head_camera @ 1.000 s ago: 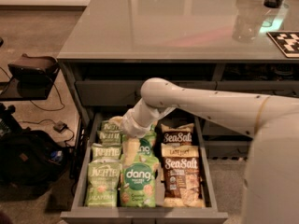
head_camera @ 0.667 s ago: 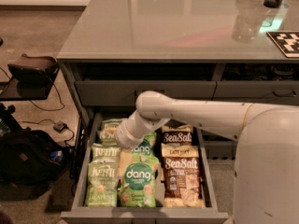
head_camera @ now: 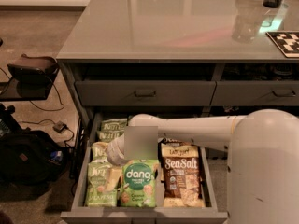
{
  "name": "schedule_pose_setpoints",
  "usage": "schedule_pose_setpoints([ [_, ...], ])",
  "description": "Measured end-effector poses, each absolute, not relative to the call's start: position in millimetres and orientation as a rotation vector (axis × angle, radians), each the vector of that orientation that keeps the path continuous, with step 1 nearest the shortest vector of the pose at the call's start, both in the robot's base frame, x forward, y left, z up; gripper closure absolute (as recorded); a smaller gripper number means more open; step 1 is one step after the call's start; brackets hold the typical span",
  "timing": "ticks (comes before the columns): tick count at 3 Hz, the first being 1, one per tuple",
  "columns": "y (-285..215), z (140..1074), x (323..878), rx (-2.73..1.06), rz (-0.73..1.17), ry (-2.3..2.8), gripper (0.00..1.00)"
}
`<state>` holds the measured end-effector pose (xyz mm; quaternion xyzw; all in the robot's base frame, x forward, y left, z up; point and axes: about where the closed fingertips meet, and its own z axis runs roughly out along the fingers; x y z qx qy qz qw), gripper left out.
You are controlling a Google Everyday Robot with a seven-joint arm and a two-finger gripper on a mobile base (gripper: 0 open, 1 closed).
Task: Pick green jalapeno chip bag from middle drawer and place on counter
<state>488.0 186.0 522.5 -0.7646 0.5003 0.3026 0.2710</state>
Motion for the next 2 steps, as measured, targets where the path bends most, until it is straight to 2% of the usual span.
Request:
schedule_pose_setpoints([
  [2,212.6,460.7,485.0,-2.052,0.759,1.379,0.00],
])
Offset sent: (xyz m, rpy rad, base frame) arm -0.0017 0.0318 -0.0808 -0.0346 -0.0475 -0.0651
